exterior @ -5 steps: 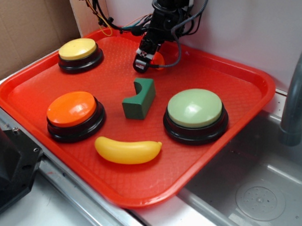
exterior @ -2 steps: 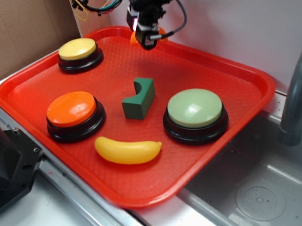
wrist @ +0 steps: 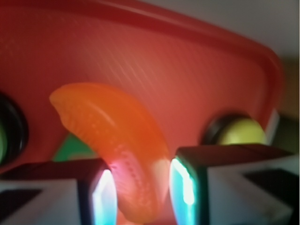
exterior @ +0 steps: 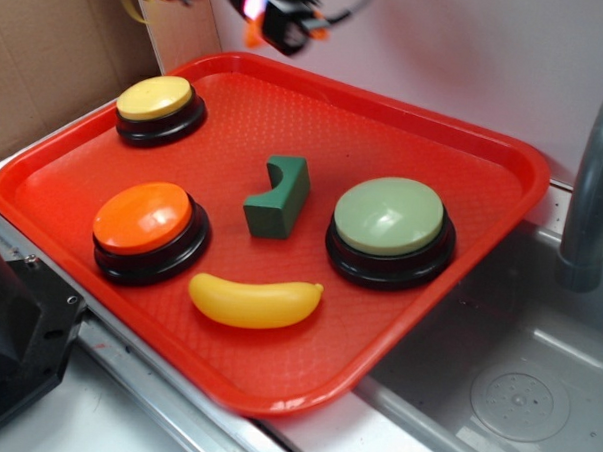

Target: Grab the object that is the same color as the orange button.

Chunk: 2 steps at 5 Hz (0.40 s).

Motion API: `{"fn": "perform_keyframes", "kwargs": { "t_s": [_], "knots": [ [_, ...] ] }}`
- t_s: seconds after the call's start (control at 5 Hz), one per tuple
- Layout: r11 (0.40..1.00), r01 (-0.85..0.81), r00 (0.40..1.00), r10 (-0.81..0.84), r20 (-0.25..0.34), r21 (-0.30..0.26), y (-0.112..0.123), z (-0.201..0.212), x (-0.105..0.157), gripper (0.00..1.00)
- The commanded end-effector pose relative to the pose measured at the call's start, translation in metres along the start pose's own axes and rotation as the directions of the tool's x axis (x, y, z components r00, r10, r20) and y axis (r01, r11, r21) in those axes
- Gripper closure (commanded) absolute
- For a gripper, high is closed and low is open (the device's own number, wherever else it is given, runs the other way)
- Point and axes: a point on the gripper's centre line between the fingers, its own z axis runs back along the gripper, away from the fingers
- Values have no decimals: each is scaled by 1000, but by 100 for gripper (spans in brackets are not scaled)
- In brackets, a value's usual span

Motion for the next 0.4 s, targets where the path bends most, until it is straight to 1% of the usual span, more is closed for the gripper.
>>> {"fn": "perform_keyframes", "kwargs": {
  "t_s": [0.0, 0.2],
  "knots": [
    [985, -171, 980, 174, 93, -34, -16, 57, -57, 100],
    [975, -220, 967, 217, 132, 12, -14, 63, -64, 100]
  ]
}}
